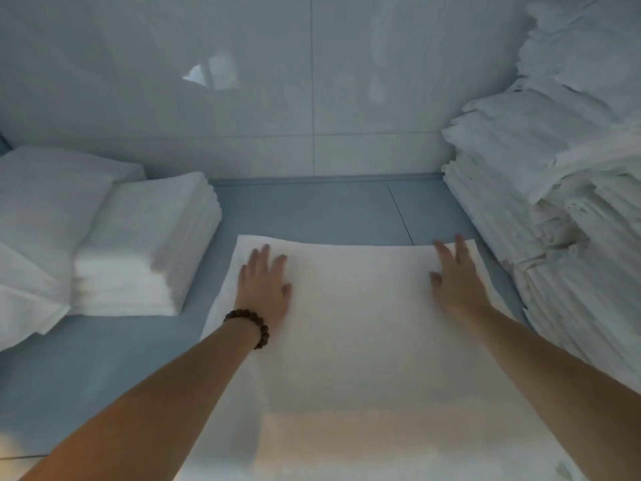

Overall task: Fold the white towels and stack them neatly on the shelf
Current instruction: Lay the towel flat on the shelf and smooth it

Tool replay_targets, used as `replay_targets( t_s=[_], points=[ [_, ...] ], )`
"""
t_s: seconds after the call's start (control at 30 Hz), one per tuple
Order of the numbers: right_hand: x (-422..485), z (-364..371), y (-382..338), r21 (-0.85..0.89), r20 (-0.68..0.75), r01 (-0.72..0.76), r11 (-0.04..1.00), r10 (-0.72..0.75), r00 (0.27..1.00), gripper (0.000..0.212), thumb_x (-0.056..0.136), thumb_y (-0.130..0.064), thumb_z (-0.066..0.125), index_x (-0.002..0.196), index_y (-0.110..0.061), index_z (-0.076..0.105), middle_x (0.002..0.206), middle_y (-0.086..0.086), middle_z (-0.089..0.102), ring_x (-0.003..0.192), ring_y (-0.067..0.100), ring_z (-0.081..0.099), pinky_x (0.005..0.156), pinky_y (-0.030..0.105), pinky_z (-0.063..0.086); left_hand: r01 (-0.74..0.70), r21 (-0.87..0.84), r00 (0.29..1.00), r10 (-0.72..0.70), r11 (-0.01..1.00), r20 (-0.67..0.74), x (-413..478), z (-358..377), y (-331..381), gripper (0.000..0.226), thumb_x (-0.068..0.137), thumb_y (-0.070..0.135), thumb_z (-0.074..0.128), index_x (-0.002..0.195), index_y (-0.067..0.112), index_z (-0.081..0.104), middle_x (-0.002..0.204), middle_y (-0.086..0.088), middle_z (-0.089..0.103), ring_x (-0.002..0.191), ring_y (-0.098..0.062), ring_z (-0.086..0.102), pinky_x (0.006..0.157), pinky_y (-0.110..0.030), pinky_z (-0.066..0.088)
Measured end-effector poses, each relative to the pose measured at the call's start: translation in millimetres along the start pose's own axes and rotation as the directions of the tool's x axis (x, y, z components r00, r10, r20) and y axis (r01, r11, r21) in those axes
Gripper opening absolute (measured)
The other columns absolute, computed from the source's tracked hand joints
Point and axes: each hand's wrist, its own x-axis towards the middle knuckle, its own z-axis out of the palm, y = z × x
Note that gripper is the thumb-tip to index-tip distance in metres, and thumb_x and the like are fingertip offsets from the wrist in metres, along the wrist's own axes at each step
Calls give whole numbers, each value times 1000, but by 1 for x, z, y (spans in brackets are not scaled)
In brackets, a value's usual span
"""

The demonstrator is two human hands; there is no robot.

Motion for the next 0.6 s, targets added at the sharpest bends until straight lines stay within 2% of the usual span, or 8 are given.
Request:
replay_targets(
  t_s=[0.03, 0.1, 0.17, 0.23, 0.33, 0.6],
  points=[
    [-6, 6, -14, -30, 47, 73, 997, -72, 996, 57, 98, -28, 43, 149, -23, 19, 159, 8, -5, 146, 28, 9, 115, 42, 18, -75, 45, 995, 72, 996, 76, -2, 7, 9, 56, 96, 38, 37, 148, 27, 18, 159, -5, -4, 145, -28, -5, 117, -49, 5],
    [-15, 23, -37, -124, 195, 212, 969, -186, 963, 57, 97, -48, 31, 149, -33, 14, 160, 0, -6, 147, 23, -1, 117, 50, 6, -150, 116, 973, 126, 982, 194, -1, 20, 21, 59, 94, 57, 21, 148, 37, 8, 159, 1, -8, 145, -28, -11, 116, -54, -2],
    [-17, 37, -43, -217, 286, 248, 944, -182, 941, 61, 91, -65, 17, 148, -44, 4, 159, -8, -9, 147, 20, -9, 114, 57, -3, -146, 169, 966, 104, 975, 239, 6, 29, 23, 66, 86, 70, 7, 146, 45, -4, 158, 7, -12, 144, -30, -13, 113, -58, -6],
    [-10, 38, -29, -273, 276, 180, 945, -102, 956, 66, 85, -74, 7, 145, -48, -4, 158, -12, -12, 146, 18, -12, 113, 60, -7, -107, 197, 973, 61, 975, 223, 13, 33, 17, 72, 78, 77, -2, 143, 49, -10, 158, 12, -12, 144, -30, -13, 111, -61, -6],
    [4, 29, 1, -330, 224, 71, 941, 4, 975, 70, 80, -78, 1, 144, -49, -8, 158, -11, -14, 146, 19, -11, 112, 64, -4, -64, 214, 983, 24, 975, 184, 20, 33, 7, 77, 72, 81, -9, 142, 50, -12, 157, 13, -12, 144, -31, -13, 110, -62, -5],
    [63, 37, 9, -323, 198, 146, 935, -84, 977, 73, 75, -81, -6, 142, -53, -8, 158, -12, -12, 147, 19, -9, 111, 66, -2, 1, 212, 993, -26, 977, 112, 59, 46, 1, 81, 67, 84, -13, 141, 51, -14, 158, 13, -10, 144, -32, -12, 109, -64, -5]
  ],
)
